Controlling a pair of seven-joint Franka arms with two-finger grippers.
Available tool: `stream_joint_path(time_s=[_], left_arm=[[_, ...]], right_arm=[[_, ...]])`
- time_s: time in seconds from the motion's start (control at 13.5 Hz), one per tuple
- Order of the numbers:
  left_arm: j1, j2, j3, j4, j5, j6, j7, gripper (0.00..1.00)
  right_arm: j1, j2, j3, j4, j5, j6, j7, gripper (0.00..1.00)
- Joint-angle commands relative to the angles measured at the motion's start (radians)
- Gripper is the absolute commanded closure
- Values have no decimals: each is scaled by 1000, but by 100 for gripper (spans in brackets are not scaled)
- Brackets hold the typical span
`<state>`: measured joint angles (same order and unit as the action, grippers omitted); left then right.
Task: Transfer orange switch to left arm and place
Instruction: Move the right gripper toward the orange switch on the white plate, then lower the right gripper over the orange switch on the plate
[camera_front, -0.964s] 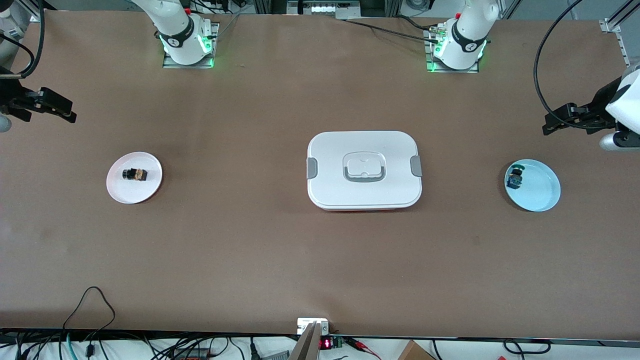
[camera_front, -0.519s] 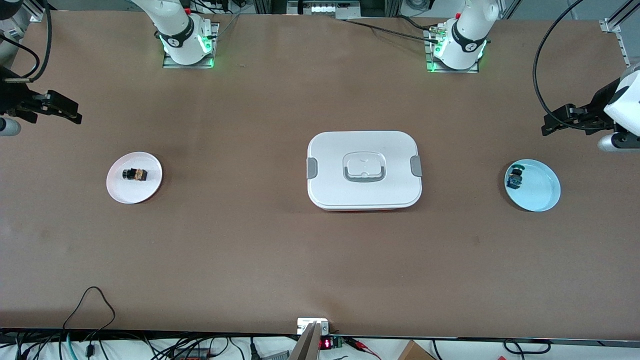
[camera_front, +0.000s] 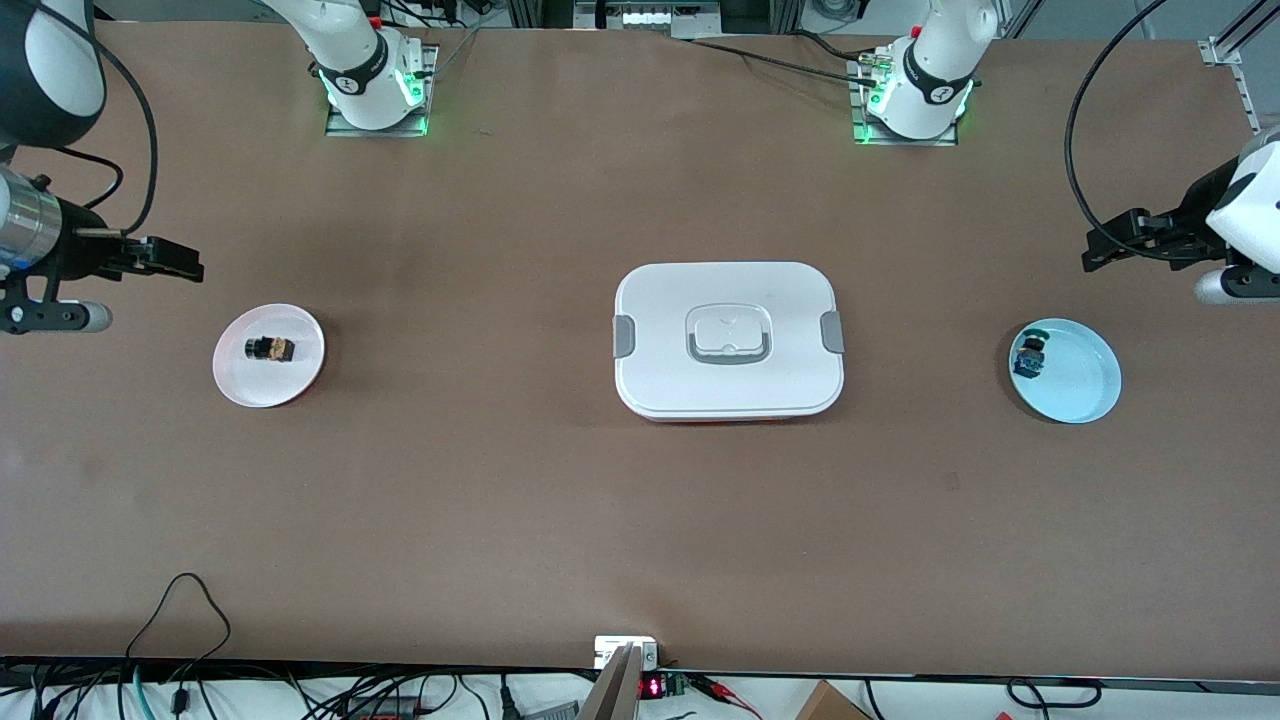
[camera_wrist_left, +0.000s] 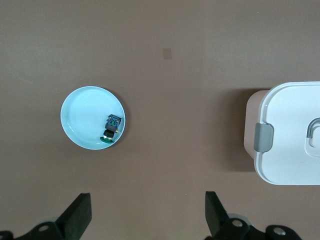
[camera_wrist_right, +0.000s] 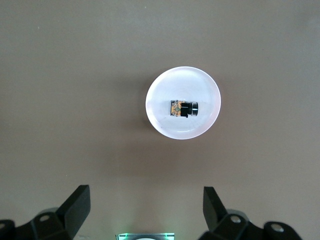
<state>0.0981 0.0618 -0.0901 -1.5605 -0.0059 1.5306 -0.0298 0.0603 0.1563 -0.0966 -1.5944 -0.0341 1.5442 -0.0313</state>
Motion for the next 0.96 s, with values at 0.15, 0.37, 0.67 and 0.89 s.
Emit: stream_joint_path(time_s=[0.15,0.37,0.67,0.89], left_arm=[[0,19,1,31,-16,-21,25,0],[-1,20,0,33,-16,-20,25,0],[-3,20,0,33,-16,-20,24,0],[-3,20,0,33,-16,-20,24,0]], right_arm=[[-5,15,1,14,-3,-9,24,0],[-1,41,1,13,-3,14,15,0],[0,83,1,14,-30,20,16,0],[-5,107,0,14,-65,62,11,0]])
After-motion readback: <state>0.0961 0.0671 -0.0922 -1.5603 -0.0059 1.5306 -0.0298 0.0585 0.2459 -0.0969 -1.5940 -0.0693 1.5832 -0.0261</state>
